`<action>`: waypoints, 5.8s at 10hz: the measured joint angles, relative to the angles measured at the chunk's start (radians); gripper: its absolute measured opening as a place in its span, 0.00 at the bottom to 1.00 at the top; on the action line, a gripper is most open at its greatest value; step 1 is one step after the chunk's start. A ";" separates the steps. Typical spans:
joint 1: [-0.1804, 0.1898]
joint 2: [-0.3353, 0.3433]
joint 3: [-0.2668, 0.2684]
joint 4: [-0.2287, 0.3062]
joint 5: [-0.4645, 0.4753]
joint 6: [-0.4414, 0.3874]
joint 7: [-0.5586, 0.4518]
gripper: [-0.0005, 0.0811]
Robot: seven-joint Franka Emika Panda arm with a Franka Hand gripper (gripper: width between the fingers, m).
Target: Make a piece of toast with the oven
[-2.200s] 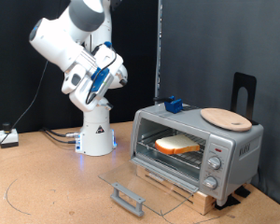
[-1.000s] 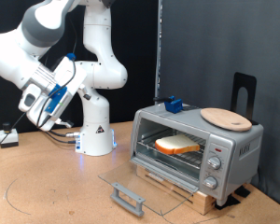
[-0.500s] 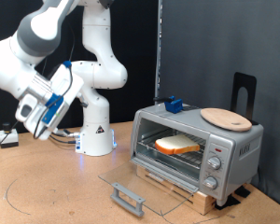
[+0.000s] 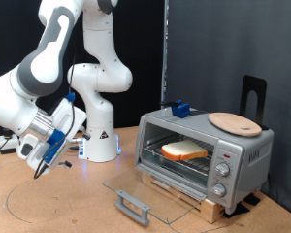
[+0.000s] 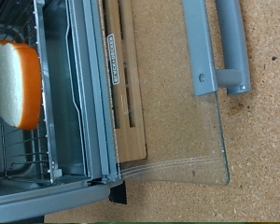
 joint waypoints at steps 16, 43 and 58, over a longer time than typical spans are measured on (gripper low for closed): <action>-0.008 0.313 0.090 0.007 0.063 0.093 -0.197 0.99; 0.075 -0.286 0.387 -0.391 0.300 -0.243 -0.105 0.99; -0.063 -0.216 0.320 -0.226 0.265 -0.178 -0.007 0.99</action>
